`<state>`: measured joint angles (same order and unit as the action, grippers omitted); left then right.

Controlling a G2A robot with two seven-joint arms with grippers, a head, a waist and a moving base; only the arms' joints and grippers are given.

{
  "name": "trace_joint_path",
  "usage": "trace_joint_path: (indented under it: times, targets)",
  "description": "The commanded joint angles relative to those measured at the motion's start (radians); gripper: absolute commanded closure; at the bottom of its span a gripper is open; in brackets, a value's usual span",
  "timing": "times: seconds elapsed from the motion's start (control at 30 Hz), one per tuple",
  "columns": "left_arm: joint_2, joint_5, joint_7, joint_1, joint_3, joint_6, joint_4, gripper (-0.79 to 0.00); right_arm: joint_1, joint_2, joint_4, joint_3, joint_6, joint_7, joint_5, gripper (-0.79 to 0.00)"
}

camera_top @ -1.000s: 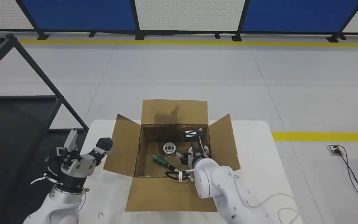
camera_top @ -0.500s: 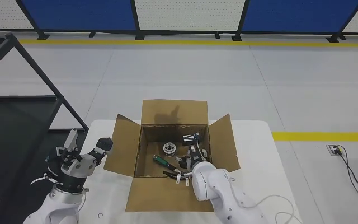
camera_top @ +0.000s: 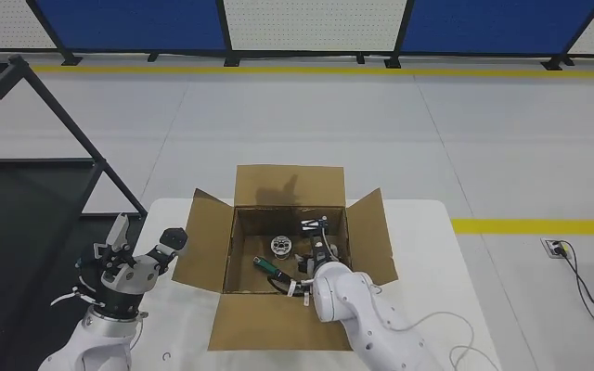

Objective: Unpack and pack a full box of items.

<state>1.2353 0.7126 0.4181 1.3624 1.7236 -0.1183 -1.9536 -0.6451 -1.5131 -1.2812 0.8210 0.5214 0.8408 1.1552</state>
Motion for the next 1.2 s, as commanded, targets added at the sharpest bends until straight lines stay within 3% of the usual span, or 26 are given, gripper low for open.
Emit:
trace_joint_path:
  times: [0.0, 0.13, 0.33, 0.67, 0.8, 0.87, 1.17]
  targets:
    - [0.0, 0.0, 0.0, 0.0, 0.0, 0.0, 0.0, -0.785, 0.004, -0.004, 0.012, -0.001, 0.003, 0.003, 0.006, -0.277]
    - [0.0, 0.0, 0.0, 0.0, 0.0, 0.0, 0.0, -0.785, 0.005, -0.013, 0.015, -0.008, 0.024, -0.004, 0.036, 0.0]
    - [0.0, 0.0, 0.0, 0.0, 0.0, 0.0, 0.0, -0.785, -0.055, -0.009, -0.125, 0.023, 0.032, -0.044, 0.081, 0.0]
    - [0.0, 0.0, 0.0, 0.0, 0.0, 0.0, 0.0, -0.785, -0.328, 0.038, -0.661, 0.166, -0.057, -0.133, 0.186, 0.0]
    - [0.0, 0.0, 0.0, 0.0, 0.0, 0.0, 0.0, -0.785, -0.402, 0.043, -0.802, 0.196, -0.076, -0.194, 0.194, 0.0]
    - [0.0, 0.0, 0.0, 0.0, 0.0, 0.0, 0.0, -0.785, -0.434, 0.043, -0.848, 0.216, -0.059, -0.239, 0.194, 0.0]
    - [0.0, 0.0, 0.0, 0.0, 0.0, 0.0, 0.0, -0.785, -0.451, 0.043, -0.859, 0.223, -0.051, -0.238, 0.197, 0.0]
